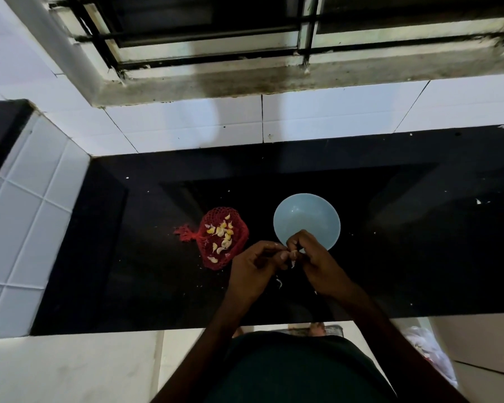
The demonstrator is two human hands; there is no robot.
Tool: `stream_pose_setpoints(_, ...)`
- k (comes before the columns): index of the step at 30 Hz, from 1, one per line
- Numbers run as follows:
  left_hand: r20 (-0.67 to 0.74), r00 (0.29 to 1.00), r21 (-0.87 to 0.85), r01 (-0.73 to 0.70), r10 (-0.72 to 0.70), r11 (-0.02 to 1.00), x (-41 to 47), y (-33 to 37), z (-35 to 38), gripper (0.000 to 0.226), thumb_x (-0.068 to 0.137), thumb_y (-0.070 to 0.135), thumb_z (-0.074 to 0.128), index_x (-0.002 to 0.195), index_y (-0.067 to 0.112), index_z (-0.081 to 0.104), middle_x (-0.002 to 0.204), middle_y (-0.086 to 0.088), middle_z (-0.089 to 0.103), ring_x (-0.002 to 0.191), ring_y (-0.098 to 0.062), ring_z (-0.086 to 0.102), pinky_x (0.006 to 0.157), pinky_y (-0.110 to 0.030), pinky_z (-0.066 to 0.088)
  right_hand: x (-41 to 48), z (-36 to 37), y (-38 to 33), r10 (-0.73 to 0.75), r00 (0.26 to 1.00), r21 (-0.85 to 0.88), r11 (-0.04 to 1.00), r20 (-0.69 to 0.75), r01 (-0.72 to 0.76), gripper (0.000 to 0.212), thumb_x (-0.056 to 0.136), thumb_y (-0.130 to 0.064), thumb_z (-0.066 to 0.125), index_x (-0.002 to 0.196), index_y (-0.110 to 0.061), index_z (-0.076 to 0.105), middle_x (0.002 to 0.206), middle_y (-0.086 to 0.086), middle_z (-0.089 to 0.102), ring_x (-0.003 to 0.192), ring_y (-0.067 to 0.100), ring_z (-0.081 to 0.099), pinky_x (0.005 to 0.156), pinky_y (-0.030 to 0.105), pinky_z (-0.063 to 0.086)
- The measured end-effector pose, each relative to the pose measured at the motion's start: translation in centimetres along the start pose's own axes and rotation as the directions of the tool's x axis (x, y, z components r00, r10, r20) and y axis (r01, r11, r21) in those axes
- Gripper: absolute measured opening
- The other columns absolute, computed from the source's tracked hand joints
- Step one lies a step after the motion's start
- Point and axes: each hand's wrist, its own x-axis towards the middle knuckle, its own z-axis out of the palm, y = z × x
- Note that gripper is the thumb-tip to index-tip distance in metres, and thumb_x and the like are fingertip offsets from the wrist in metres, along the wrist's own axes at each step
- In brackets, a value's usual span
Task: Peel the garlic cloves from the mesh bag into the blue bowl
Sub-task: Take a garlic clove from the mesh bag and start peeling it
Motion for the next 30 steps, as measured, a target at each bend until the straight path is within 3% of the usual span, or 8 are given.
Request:
stream_pose_setpoints(3, 0.013, 0.999, 0.068, -0.046, 0.046, 0.997, 0.0, 0.2, 0.2, 0.005, 0.097, 0.015, 0.068, 0.100, 0.016, 0.071, 0.093, 0.007, 0.074, 0.078, -0.011, 0.073, 0.071, -0.021, 0.057, 0.0, 0.2, 0.2, 0.027, 1.000, 0.042, 0.999, 0.016, -0.028, 0.010, 0.102, -0.021, 0.051, 0.092, -0.021, 0.049, 0.094, 0.001, 0.054, 0.089, 0.021, 0.056, 0.079, 0.034, 0.046)
stream_pose_setpoints(7, 0.074, 0.990, 0.155, -0.127, 0.116, 0.980, 0.1, -0.1, 0.2, 0.016, 0.106, 0.016, 0.053, 0.096, 0.013, 0.065, 0.085, 0.002, 0.068, 0.074, -0.017, 0.070, 0.070, -0.035, 0.058, 0.0, 0.6, -0.5, -0.001, 1.000, 0.046, 0.999, 0.005, 0.000, 0.013, 0.101, -0.031, 0.048, 0.091, -0.023, 0.050, 0.091, 0.001, 0.057, 0.086, 0.020, 0.058, 0.078, 0.035, 0.047)
stream_pose_setpoints(12, 0.003, 0.997, 0.084, -0.080, 0.080, 0.993, 0.0, -0.3, 0.6, 0.023, 0.108, 0.019, 0.045, 0.097, 0.005, 0.060, 0.083, -0.003, 0.066, 0.064, -0.025, 0.064, 0.060, -0.040, 0.055, 0.3, 1.1, -1.0, -0.021, 0.997, 0.042, 0.999, -0.072, 0.024, 0.005, 0.094, -0.010, 0.050, 0.091, -0.012, 0.052, 0.093, 0.000, 0.057, 0.088, 0.020, 0.057, 0.076, 0.031, 0.046)
stream_pose_setpoints(15, 0.004, 0.998, 0.090, -0.062, 0.062, 0.994, -0.1, -0.5, 0.3, 0.024, 0.109, 0.020, 0.045, 0.098, 0.005, 0.059, 0.080, -0.007, 0.064, 0.062, -0.028, 0.063, 0.058, -0.035, 0.053, 0.3, 1.3, -1.1, 0.004, 0.995, 0.045, 0.999, -0.101, 0.000, 0.021, 0.088, 0.008, 0.052, 0.091, -0.012, 0.053, 0.095, -0.004, 0.056, 0.090, 0.015, 0.056, 0.076, 0.023, 0.044)
stream_pose_setpoints(18, 0.016, 0.998, 0.104, -0.062, 0.060, 0.993, 0.0, -0.6, 0.3, 0.022, 0.109, 0.021, 0.044, 0.097, 0.010, 0.059, 0.076, -0.007, 0.062, 0.061, -0.028, 0.061, 0.057, -0.032, 0.051, 0.2, 1.2, -0.7, 0.038, 0.994, 0.058, 0.998, -0.107, -0.032, 0.032, 0.085, 0.017, 0.053, 0.094, -0.014, 0.055, 0.097, -0.005, 0.056, 0.093, 0.017, 0.057, 0.076, 0.037, 0.051)
stream_pose_setpoints(23, 0.009, 0.996, 0.198, -0.091, 0.091, 0.976, 0.3, -1.1, 0.3, 0.019, 0.109, 0.018, 0.044, 0.097, 0.015, 0.059, 0.078, 0.006, 0.060, 0.064, -0.011, 0.058, 0.061, -0.025, 0.048, 0.2, 1.0, -0.3, 0.017, 0.993, 0.013, 1.000, -0.117, -0.016, 0.034, 0.089, 0.013, 0.060, 0.099, -0.020, 0.060, 0.101, -0.005, 0.059, 0.096, 0.018, 0.061, 0.073, 0.047, 0.054)
stream_pose_setpoints(30, -0.014, 0.996, 0.245, -0.079, 0.085, 0.966, 0.5, -1.6, 0.2, 0.022, 0.110, 0.028, 0.041, 0.099, 0.019, 0.058, 0.079, 0.005, 0.062, 0.066, -0.013, 0.060, 0.060, -0.031, 0.050, 0.2, 0.5, -1.8, 0.083, 0.983, 0.082, 0.994, -0.164, -0.070, 0.013, 0.091, -0.008, 0.072, 0.095, -0.020, 0.069, 0.096, -0.011, 0.070, 0.093, 0.012, 0.069, 0.079, 0.035, 0.058)
